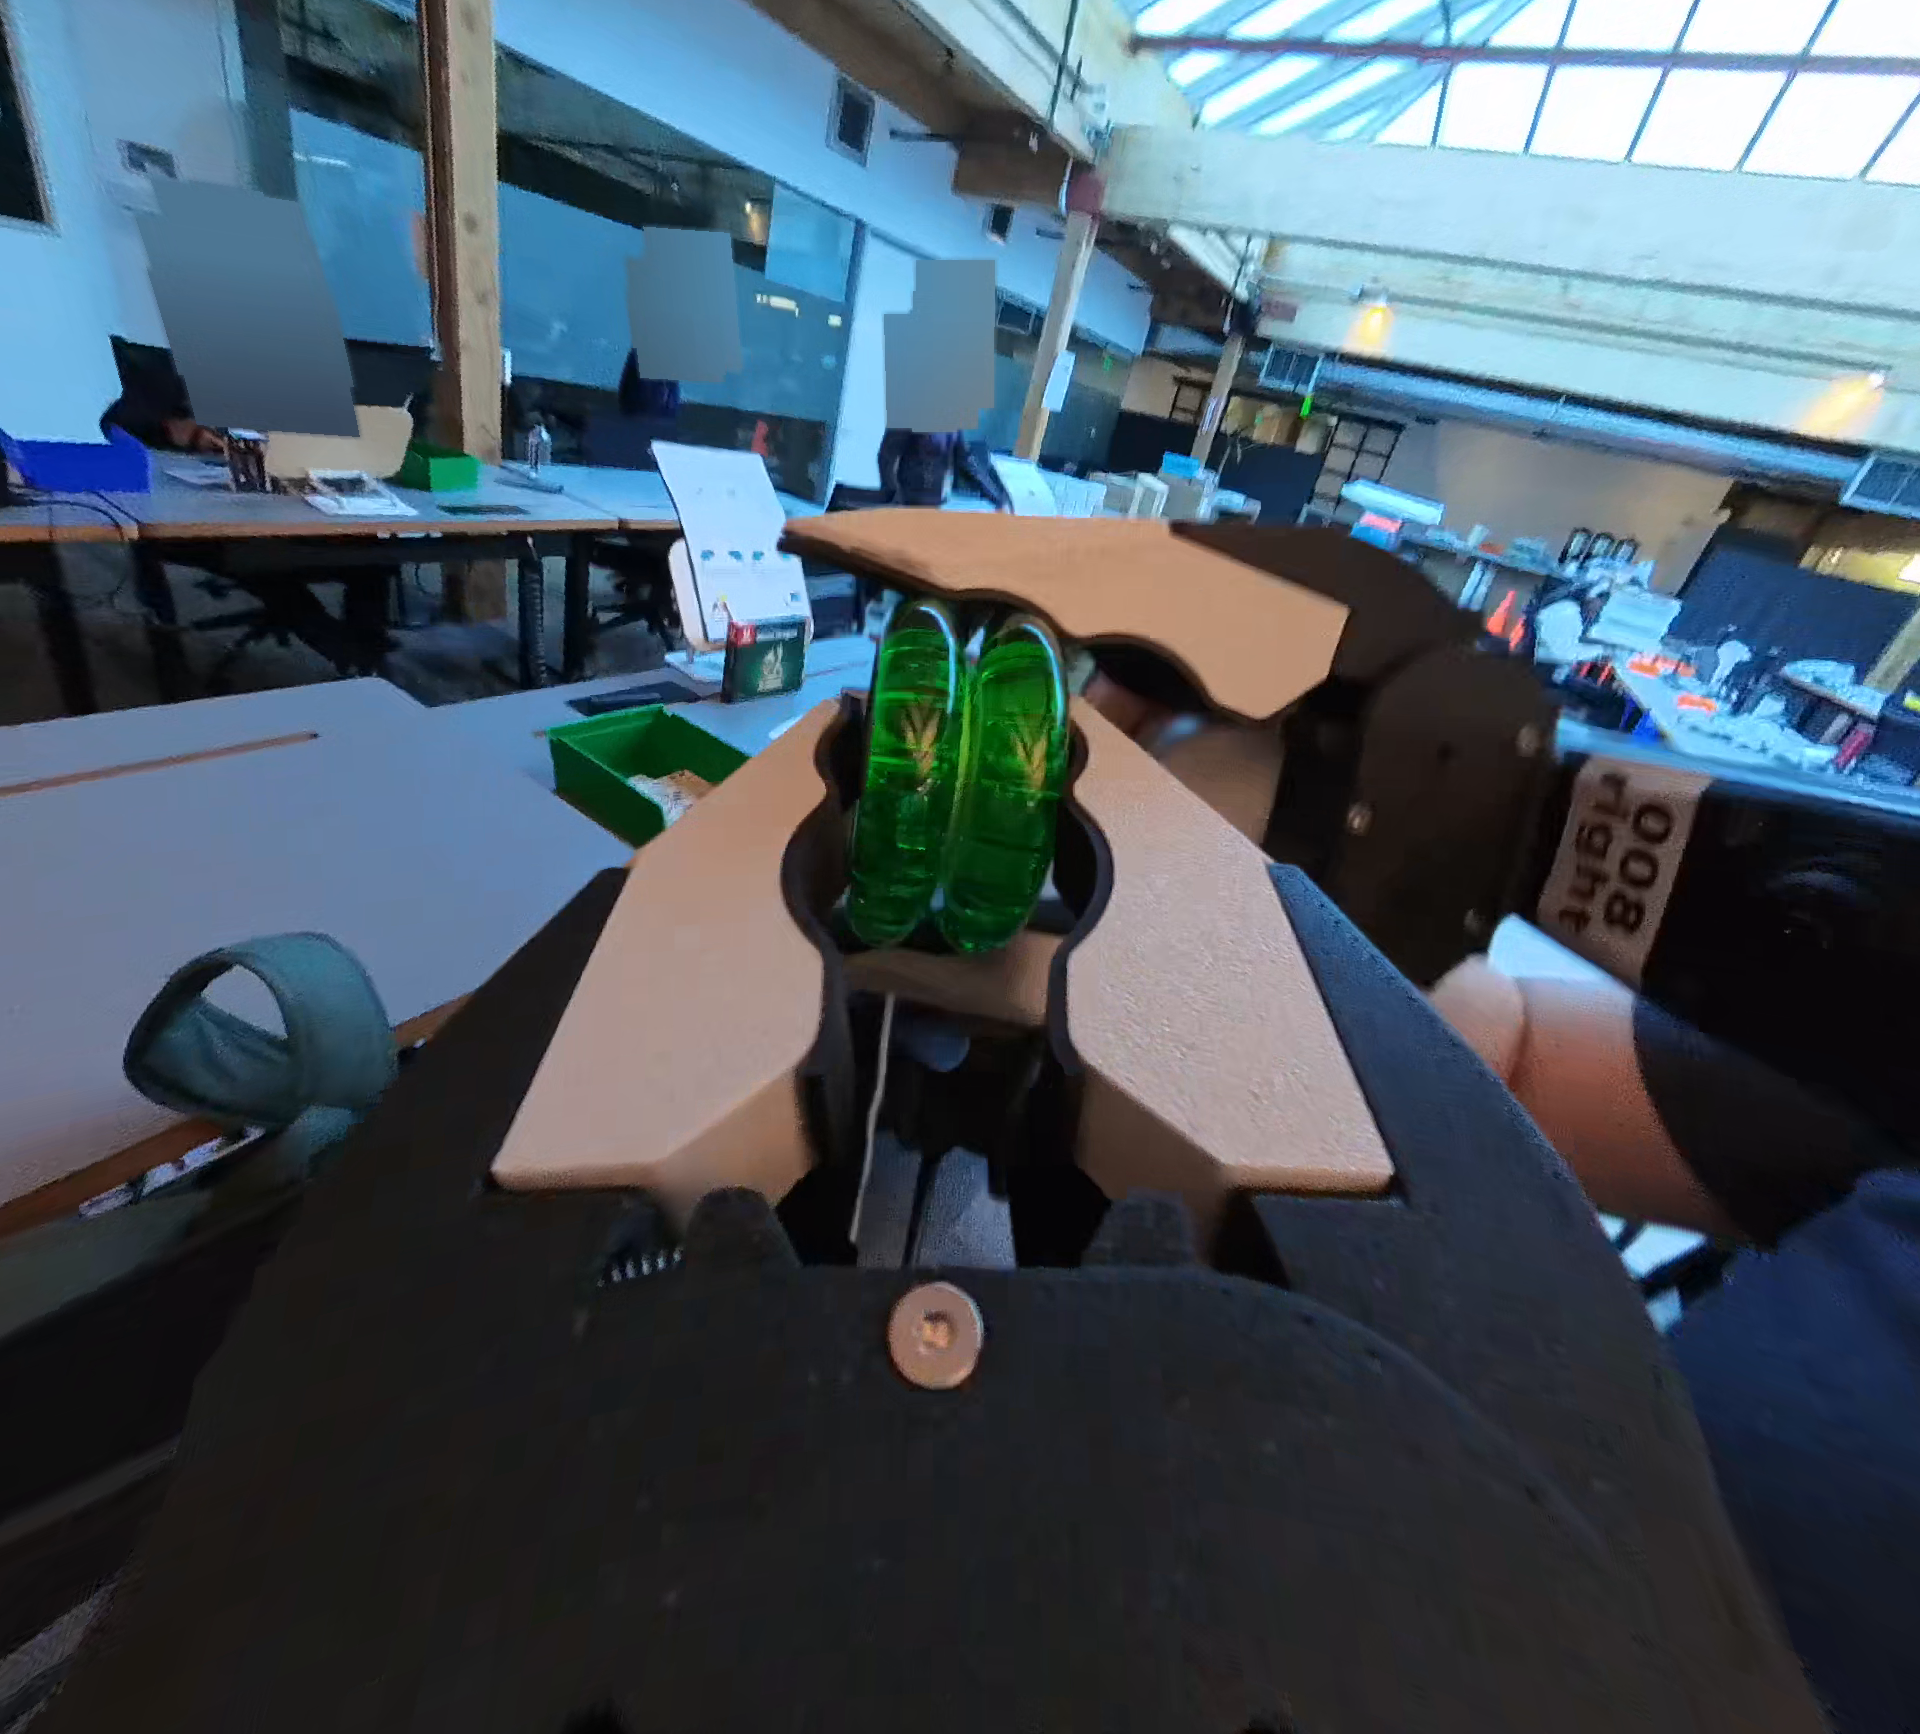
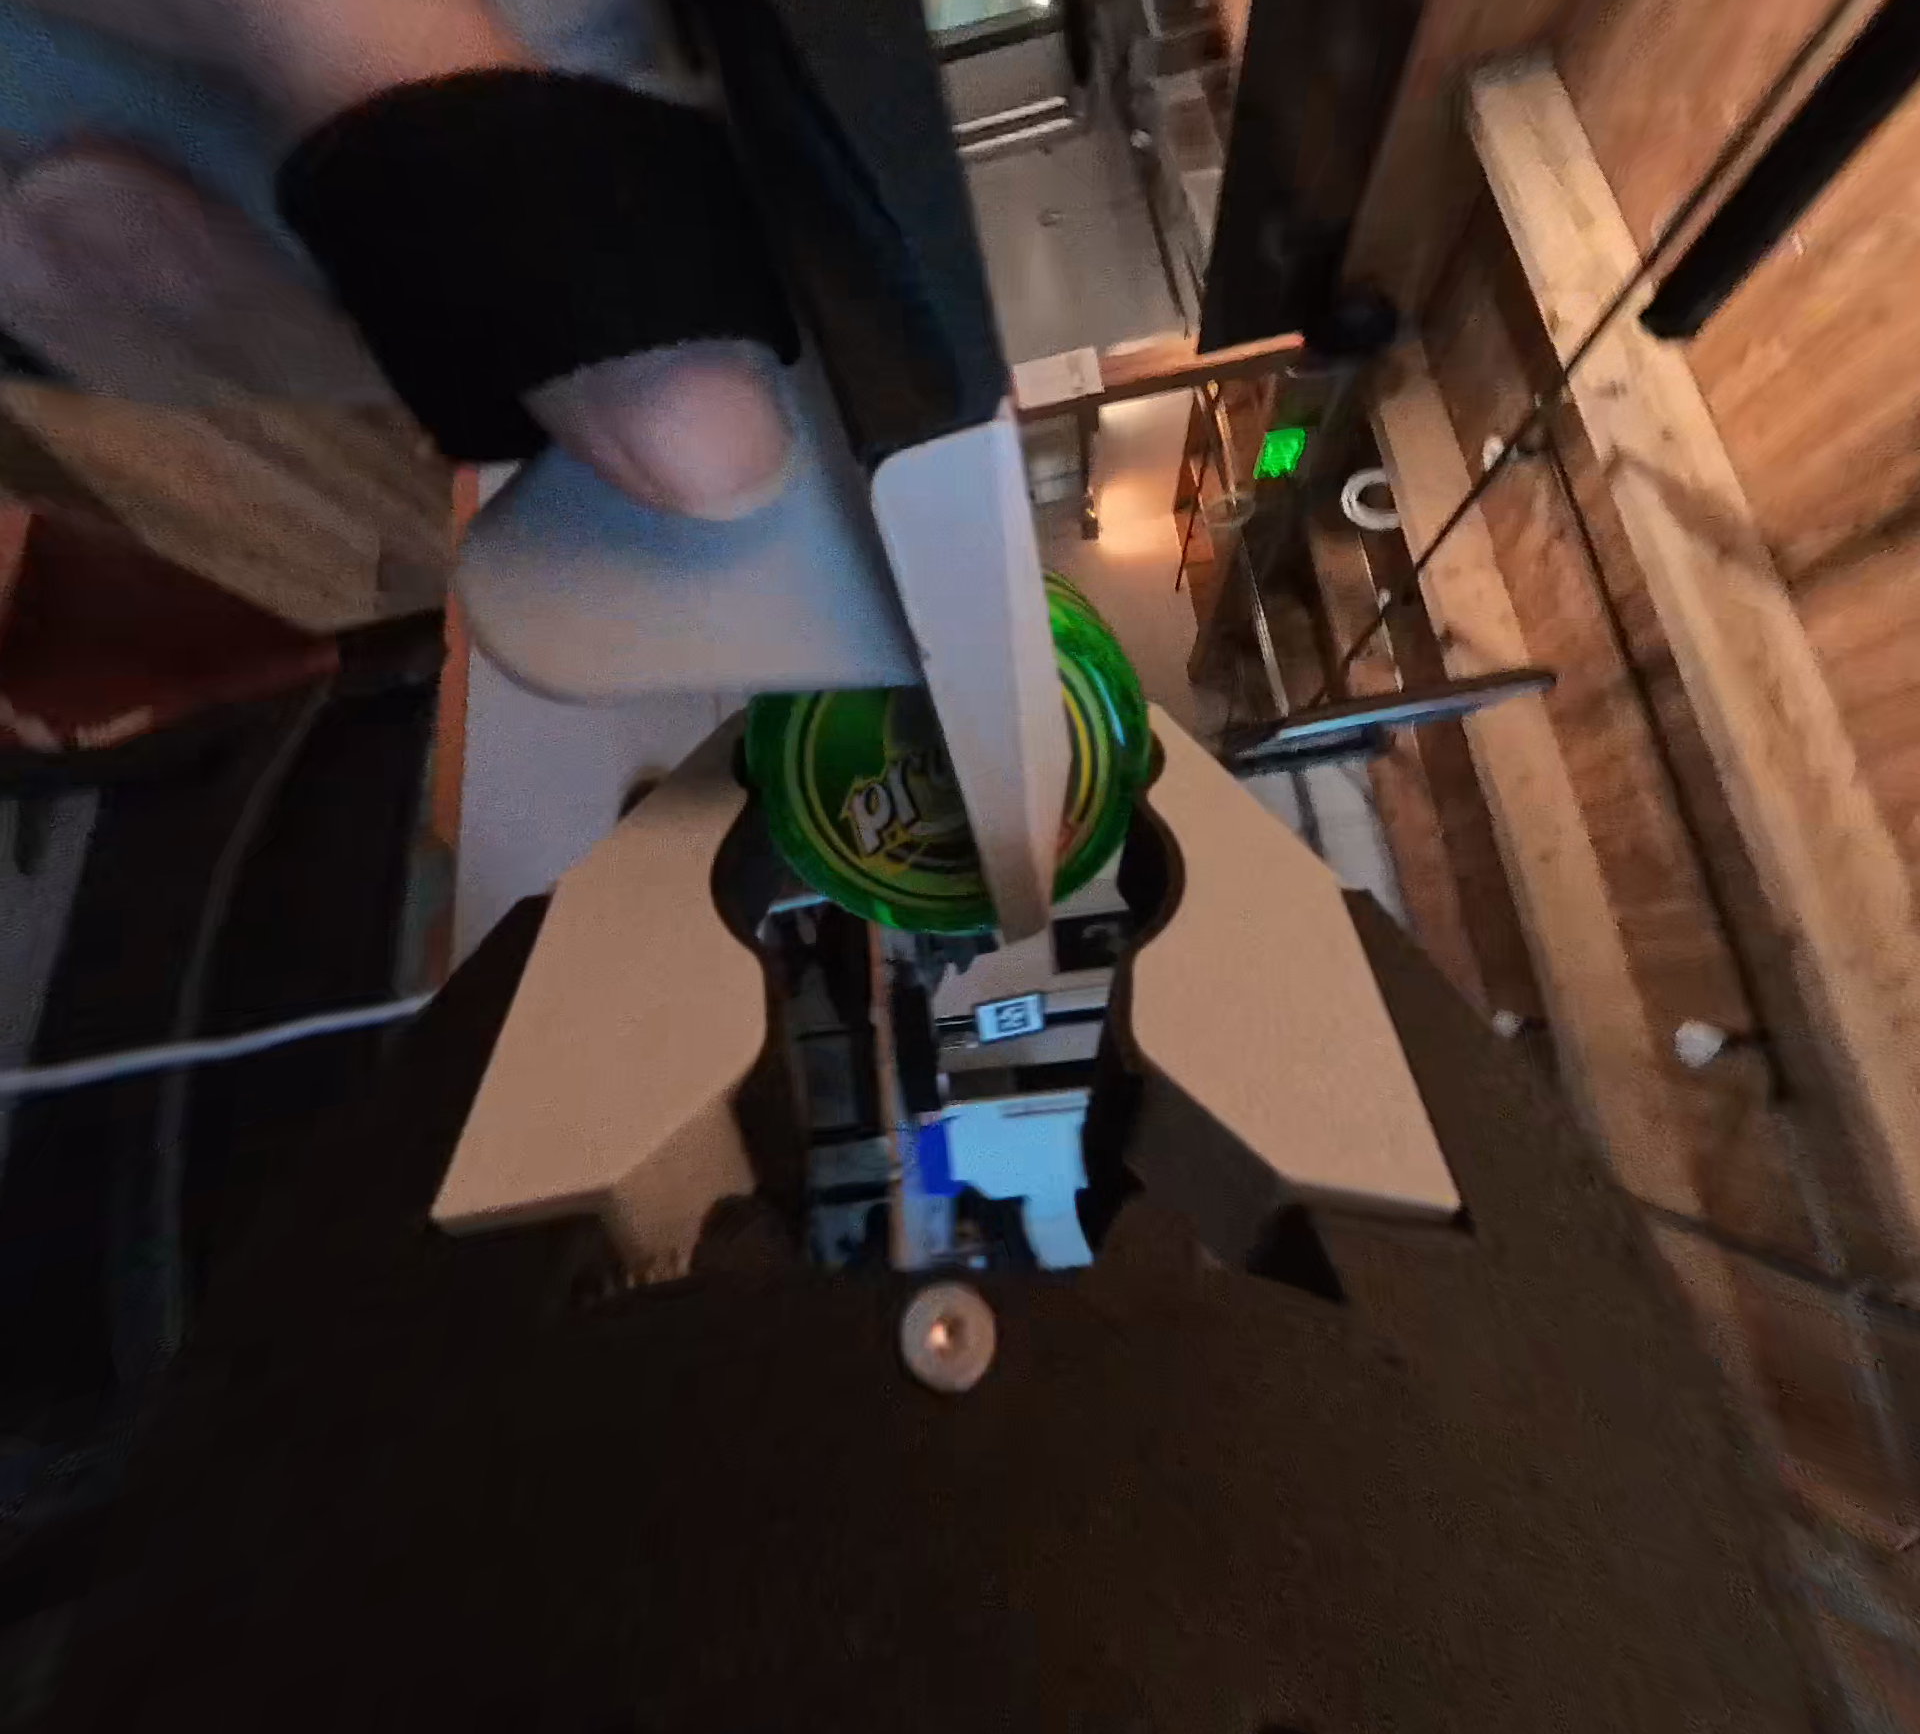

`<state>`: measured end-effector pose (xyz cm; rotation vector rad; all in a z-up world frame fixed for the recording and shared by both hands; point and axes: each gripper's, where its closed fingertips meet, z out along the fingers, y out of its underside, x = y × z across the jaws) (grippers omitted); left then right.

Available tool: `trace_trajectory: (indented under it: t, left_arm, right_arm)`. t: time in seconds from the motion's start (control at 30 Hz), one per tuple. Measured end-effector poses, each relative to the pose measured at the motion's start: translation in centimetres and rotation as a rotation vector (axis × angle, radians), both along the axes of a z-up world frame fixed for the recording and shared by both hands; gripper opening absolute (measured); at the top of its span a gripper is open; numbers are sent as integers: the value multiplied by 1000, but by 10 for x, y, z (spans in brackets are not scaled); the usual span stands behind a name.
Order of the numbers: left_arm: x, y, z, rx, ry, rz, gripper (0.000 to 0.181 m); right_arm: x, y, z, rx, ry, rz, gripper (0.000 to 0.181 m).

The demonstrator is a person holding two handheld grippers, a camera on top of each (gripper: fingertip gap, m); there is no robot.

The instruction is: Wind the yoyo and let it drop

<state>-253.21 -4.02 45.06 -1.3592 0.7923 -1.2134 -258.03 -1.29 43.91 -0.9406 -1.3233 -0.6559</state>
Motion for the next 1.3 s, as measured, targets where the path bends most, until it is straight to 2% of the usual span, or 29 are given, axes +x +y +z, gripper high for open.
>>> trace_trajectory:
  t: [0.1,0.13,0.17,0.2,0.23,0.3,0.37,0.4,0.43,0.47,0.57,0.6,0.67,0.7,0.73,0.77,0.83,0.87,0.93,0.97,1.03,1.1,1.17,1.2,1.23,1.3]
  left_arm:
    - [6,-4,-13,-42,114,-58,38]
    - [8,-6,-18,-47,159,-84,40]
    - [10,-8,-22,-48,199,-99,39]
    - [9,-7,-22,-42,207,-91,38]
    - [6,-4,-16,-23,179,-64,31]
    - [-2,-3,-2,8,80,-27,28]
    - [-8,-3,8,12,-16,2,28]
    - [-8,-2,9,4,-45,14,28]
    - [-4,-5,7,-6,-51,2,29]
    - [1,-9,2,-20,-43,-19,29]
    - [3,-2,-12,-60,31,-28,31]
    - [7,-3,-18,-79,75,-52,34]
    - [18,-8,-30,-99,169,-118,37]
    - [21,-9,-35,-83,200,-126,34]
    - [21,-6,-33,-52,192,-106,32]
    - [17,-4,-28,-33,169,-80,30]
    - [9,-2,-15,-29,90,-57,29]
    - [5,0,-9,-36,42,-43,29]
    - [4,0,-11,-60,18,-38,29]
    - [8,1,-17,-75,33,-36,31]
    - [14,7,-34,-57,112,22,32]
    - [21,6,-60,-70,247,2,35]
    - [27,-4,-82,-184,329,-120,35]
    - [29,-9,-82,-251,303,-195,34]
    - [30,-15,-80,-294,277,-271,34]
    - [30,-16,-75,-330,241,-338,33]
  right_arm:
    - [5,-3,-1,254,-501,56,64]
    - [5,-6,-7,284,-619,90,64]
    - [5,-8,-12,266,-663,114,64]
    - [5,-7,-11,238,-618,113,65]
    - [5,-4,-5,207,-502,82,69]
    - [11,5,3,65,-180,-22,92]
    - [8,2,-6,-99,78,0,97]
    - [4,-2,-6,-96,147,30,91]
    - [6,-2,3,-23,187,15,72]
    - [12,-1,8,40,160,-24,63]
    - [15,6,4,54,-62,-43,63]
    - [15,5,4,106,-210,-34,63]
    - [11,-5,-11,237,-604,74,62]
    - [11,-7,-15,266,-701,95,63]
    - [12,-4,-12,248,-683,65,63]
    - [11,0,-6,212,-591,35,67]
    - [13,7,6,108,-284,-37,91]
    - [14,8,2,24,-141,-64,98]
    - [8,6,-9,-53,31,-57,98]
    - [4,4,-11,-27,64,-50,86]
    - [6,9,-25,22,-17,-105,68]
    - [3,7,-44,46,-239,-40,67]
    - [8,5,-60,78,-503,31,67]
    - [6,0,-63,97,-598,95,67]
    - [6,-3,-66,82,-662,146,66]
    - [7,-1,-65,12,-678,148,67]
